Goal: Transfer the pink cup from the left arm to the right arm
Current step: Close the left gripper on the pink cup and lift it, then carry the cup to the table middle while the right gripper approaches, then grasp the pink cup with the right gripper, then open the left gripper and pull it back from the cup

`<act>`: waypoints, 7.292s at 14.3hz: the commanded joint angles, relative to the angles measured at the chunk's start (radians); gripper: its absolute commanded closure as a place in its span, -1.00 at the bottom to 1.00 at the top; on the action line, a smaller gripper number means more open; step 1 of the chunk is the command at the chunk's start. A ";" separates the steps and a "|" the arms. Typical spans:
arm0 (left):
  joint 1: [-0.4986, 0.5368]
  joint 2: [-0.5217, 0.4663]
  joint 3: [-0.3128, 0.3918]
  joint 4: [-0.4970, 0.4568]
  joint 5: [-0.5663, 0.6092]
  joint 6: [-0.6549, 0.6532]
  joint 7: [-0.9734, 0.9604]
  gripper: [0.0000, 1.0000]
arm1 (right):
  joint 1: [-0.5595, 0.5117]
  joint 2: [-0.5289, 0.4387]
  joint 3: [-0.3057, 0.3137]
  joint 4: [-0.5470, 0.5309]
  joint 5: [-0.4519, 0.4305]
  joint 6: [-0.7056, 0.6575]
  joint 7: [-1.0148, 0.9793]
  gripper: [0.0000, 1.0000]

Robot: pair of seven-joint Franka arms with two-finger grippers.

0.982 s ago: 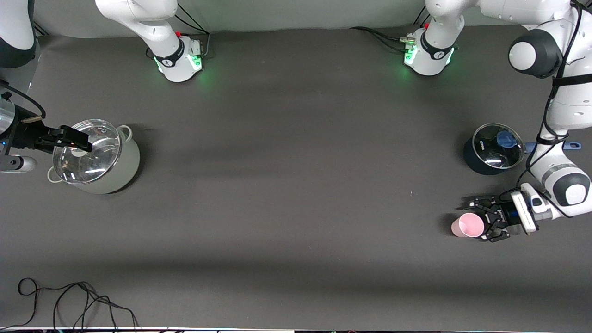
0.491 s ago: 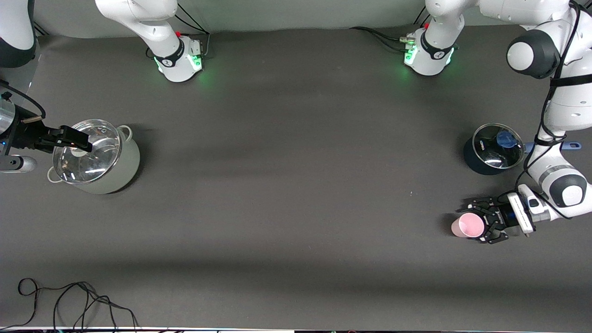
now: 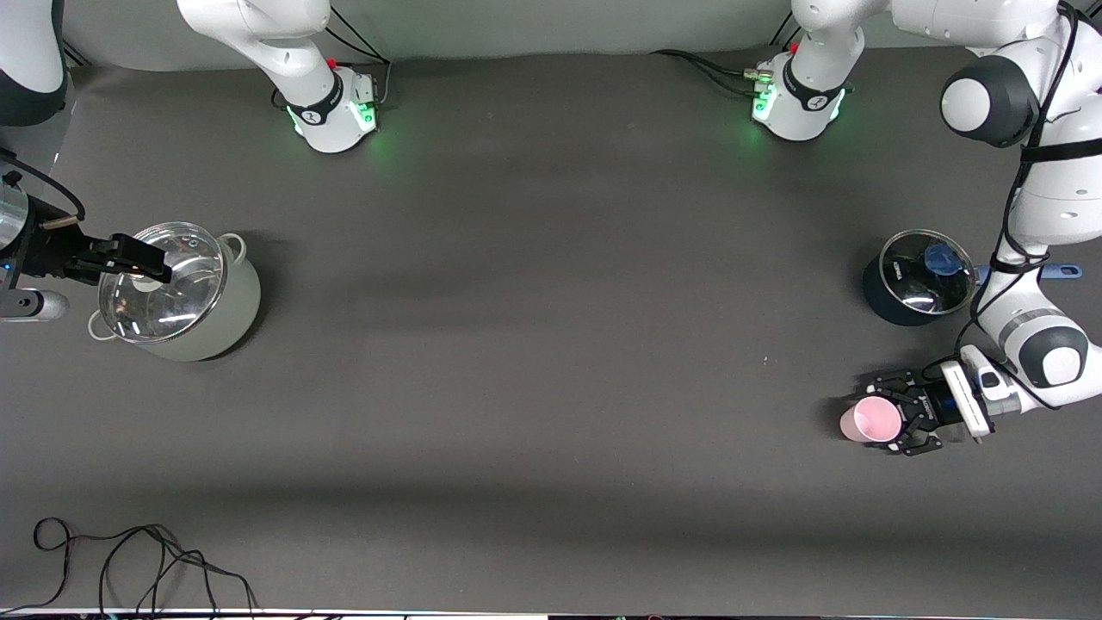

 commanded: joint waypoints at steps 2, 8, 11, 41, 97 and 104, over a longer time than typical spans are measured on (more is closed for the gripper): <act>-0.011 -0.009 0.005 -0.016 -0.031 0.018 0.024 0.00 | 0.007 0.011 -0.003 0.028 0.011 -0.020 0.015 -1.00; -0.008 -0.053 -0.028 -0.005 -0.033 0.018 -0.083 0.27 | 0.007 0.011 -0.003 0.028 0.011 -0.020 0.013 -1.00; -0.011 -0.116 -0.071 -0.008 -0.063 0.045 -0.171 0.43 | 0.007 0.011 -0.003 0.028 0.011 -0.020 0.013 -1.00; -0.192 -1.004 -0.936 -0.700 -0.663 1.222 -0.573 0.70 | 0.496 0.226 -0.001 0.333 0.220 0.066 1.490 -0.95; -0.053 -0.897 -0.921 -0.649 -0.637 1.113 -0.617 -0.99 | 0.608 0.421 -0.017 0.482 0.105 0.186 1.336 1.00; 0.159 -0.897 -0.920 -0.731 -0.493 0.785 -0.620 -0.99 | 0.358 0.261 -0.021 0.203 0.162 0.122 0.841 1.00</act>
